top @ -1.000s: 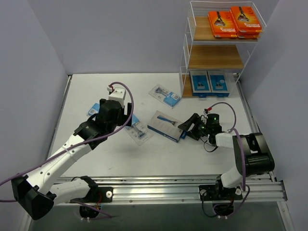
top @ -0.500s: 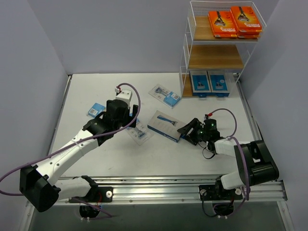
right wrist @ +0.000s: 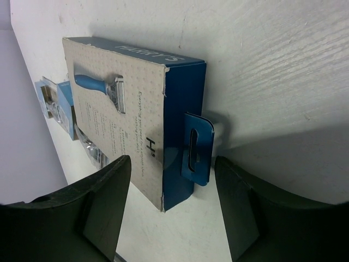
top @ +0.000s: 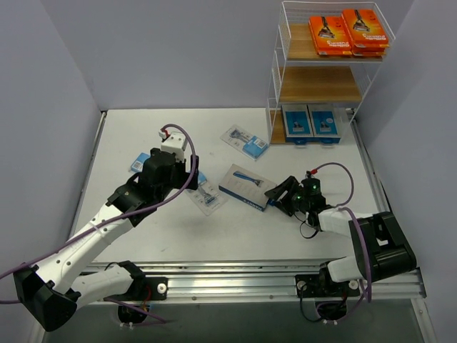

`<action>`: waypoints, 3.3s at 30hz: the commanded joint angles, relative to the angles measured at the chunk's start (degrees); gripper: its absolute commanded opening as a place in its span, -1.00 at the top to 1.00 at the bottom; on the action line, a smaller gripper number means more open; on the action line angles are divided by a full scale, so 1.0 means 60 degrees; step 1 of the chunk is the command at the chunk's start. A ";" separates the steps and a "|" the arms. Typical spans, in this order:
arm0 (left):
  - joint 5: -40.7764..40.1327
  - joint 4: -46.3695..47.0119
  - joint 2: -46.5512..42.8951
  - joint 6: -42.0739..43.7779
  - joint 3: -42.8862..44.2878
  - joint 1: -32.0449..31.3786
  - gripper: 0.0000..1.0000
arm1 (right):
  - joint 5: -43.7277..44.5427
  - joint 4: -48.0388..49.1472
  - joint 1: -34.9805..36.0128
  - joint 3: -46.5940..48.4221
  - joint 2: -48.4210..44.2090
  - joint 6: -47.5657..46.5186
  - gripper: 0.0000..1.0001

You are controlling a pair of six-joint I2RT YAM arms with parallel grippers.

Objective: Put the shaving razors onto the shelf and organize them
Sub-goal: Grab a shaving razor with the right arm

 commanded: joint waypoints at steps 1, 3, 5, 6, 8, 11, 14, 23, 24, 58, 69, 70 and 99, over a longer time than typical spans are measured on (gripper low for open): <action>0.0361 0.0478 -0.0058 -0.0047 0.0061 0.0037 -0.82 | 0.0569 -0.0340 -0.0008 0.0084 0.0382 -0.0087 -0.18; 0.0405 0.0478 -0.0058 -0.0077 0.0046 0.0051 -0.83 | 0.0584 -0.0195 -0.0008 0.0158 0.0514 -0.0101 -0.18; 0.0449 0.0493 -0.0058 -0.0091 0.0032 0.0037 -0.82 | 0.0584 -0.0077 -0.0008 0.0187 0.0763 -0.0087 -0.17; 0.0464 0.0493 -0.0058 -0.0106 0.0032 0.0037 -0.82 | 0.0570 0.0141 0.0006 0.0202 0.0938 -0.0058 -0.17; 0.0508 0.0478 -0.0014 -0.0106 0.0046 0.0037 -0.82 | 0.0453 0.0362 0.0006 0.0187 0.1115 0.0059 -0.15; 0.0551 0.0464 0.0016 -0.0106 0.0061 0.0037 -0.82 | 0.0423 0.0626 0.0006 0.0129 0.1364 0.0104 -0.14; 0.0552 0.0464 0.0059 -0.0121 0.0061 0.0037 -0.82 | 0.0423 0.0612 0.0006 0.0099 0.1452 0.0074 -0.11; 0.0669 0.0434 0.0162 -0.0135 0.0105 0.0037 -0.82 | 0.0321 0.0817 0.0006 -0.0062 0.1569 0.0118 0.24; 0.0683 0.0434 0.0162 -0.0135 0.0105 0.0051 -0.83 | 0.0292 0.0948 0.0006 -0.0076 0.1599 0.0118 0.25; 0.1050 0.0376 0.0045 -0.0457 0.0105 0.0022 -0.82 | 0.0174 -0.1232 -0.0725 0.0363 -0.0846 -0.0233 1.00; 0.0918 0.0376 -0.0087 -0.0502 0.0076 -0.0007 -0.82 | 0.0160 -0.3049 -0.2161 0.0729 -0.2283 -0.0819 1.00; 0.0889 0.0376 -0.0087 -0.0487 0.0076 -0.0022 -0.82 | 0.0116 -0.3108 -0.2495 0.0773 -0.2326 -0.0834 1.00; 0.0874 0.0376 0.0089 -0.0472 0.0105 -0.0139 -0.82 | -0.1891 -0.4119 -0.4534 0.1813 -0.3161 -0.1507 1.00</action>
